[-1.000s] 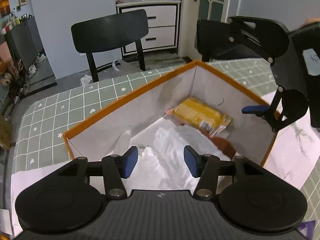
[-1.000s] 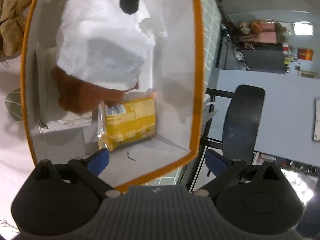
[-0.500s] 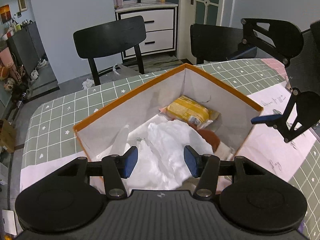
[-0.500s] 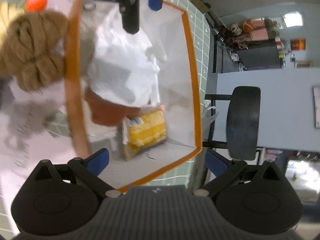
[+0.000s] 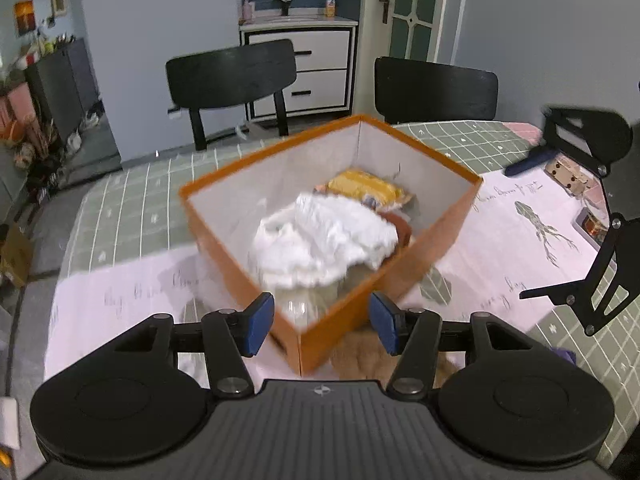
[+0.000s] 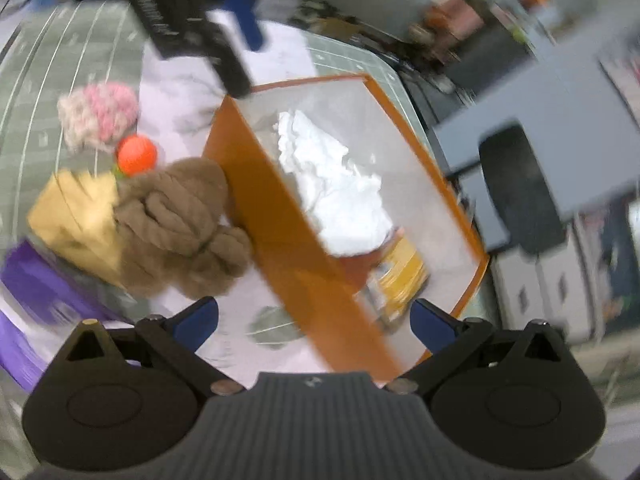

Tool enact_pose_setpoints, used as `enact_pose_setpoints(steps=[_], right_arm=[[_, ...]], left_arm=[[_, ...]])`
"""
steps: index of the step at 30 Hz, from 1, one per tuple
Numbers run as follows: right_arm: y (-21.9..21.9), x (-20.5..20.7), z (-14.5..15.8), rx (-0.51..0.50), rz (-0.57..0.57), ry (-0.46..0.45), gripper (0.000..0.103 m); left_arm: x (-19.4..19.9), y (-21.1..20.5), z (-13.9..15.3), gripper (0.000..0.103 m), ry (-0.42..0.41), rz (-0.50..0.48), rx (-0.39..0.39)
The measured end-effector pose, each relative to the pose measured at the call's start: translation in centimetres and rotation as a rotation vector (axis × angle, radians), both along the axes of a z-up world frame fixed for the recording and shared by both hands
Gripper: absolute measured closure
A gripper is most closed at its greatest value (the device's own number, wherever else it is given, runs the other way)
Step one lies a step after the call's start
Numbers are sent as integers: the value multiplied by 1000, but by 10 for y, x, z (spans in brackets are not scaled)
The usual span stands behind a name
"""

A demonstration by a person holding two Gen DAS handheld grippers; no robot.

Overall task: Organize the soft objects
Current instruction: 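Grasp the pink-and-white crocheted piece with the left tool while the right tool moves to the brown towel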

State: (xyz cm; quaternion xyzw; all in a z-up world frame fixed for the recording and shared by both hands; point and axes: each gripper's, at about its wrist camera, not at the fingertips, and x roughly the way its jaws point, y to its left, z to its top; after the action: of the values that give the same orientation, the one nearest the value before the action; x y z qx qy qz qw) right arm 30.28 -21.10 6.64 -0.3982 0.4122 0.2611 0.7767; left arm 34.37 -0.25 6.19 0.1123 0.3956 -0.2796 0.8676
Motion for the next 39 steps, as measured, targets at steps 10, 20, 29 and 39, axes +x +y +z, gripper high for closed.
enact_pose_setpoints(steps=[10,20,29,39], right_arm=[[-39,-85,-21,408,-531,10,3],[-67,-145,-42,673,-647,-42,3],[-77,-158,-47,709,-661,-55,3],[-78,-161,-49,740,-643,-52,3]], left_arm=[[-53,59,-47,37,62,110,-67],[-111,79,-83,28,43,260,-128],[-118,75,-100,21,12,336,-93],[-109,57,-121,17,-43,413,53]])
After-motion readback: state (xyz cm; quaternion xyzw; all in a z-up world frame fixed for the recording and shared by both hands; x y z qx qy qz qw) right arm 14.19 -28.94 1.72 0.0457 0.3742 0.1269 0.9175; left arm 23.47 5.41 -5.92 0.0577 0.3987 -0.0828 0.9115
